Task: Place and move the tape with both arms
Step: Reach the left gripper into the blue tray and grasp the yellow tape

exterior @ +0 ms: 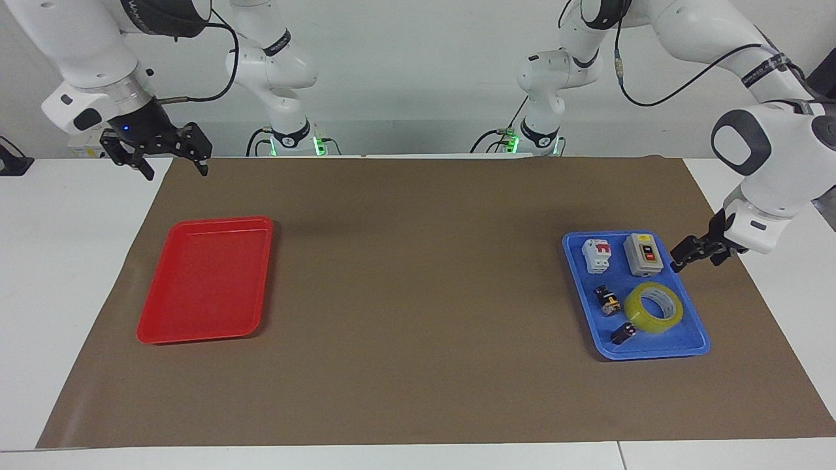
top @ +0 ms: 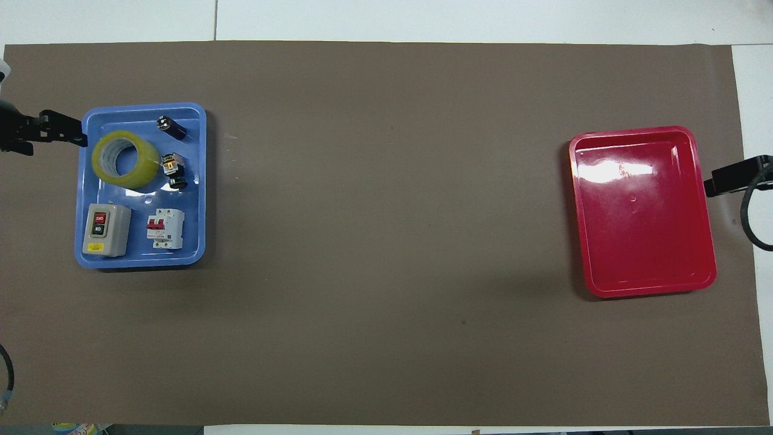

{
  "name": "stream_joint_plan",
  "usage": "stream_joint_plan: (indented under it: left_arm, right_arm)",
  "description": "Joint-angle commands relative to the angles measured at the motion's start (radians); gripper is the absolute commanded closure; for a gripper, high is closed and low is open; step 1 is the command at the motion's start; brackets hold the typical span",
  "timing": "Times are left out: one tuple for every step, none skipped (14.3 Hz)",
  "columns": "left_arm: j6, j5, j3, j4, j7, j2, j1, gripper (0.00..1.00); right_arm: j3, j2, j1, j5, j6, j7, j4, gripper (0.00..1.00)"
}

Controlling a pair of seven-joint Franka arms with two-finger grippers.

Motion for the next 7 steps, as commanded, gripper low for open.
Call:
stream_joint_plan:
  left_arm:
    - [0.093, -0.035, -0.005, -0.013, 0.027, 0.043, 0.018, 0.0]
    - [0.133, -0.035, -0.005, -0.037, 0.027, 0.051, 0.023, 0.0]
    - [0.163, -0.035, -0.005, -0.063, 0.027, 0.06, 0.027, 0.0]
    - [0.189, -0.035, -0.005, -0.079, 0.025, 0.074, 0.027, 0.0]
    - [0.21, -0.035, -0.003, -0.09, 0.024, 0.088, 0.03, 0.0]
    - [0.215, -0.035, -0.003, -0.096, 0.021, 0.095, 0.03, 0.0]
    - [0.224, -0.035, -0.003, -0.111, 0.018, 0.1, 0.039, 0.0]
  right_arm:
    - [0.003, -0.014, -0.009, 0.019, 0.016, -0.031, -0.021, 0.0]
    - [0.005, -0.014, -0.009, 0.019, 0.016, -0.031, -0.021, 0.0]
    - [0.005, -0.014, -0.009, 0.019, 0.016, -0.031, -0.021, 0.0]
    - [0.005, -0.014, -0.007, 0.019, 0.016, -0.031, -0.021, 0.0]
    - [0.003, -0.014, -0.007, 0.018, 0.016, -0.031, -0.021, 0.0]
    - [0.003, -0.014, -0.007, 0.018, 0.016, -0.031, -0.021, 0.0]
    - [0.005, -0.014, -0.007, 0.019, 0.016, -0.031, -0.021, 0.0]
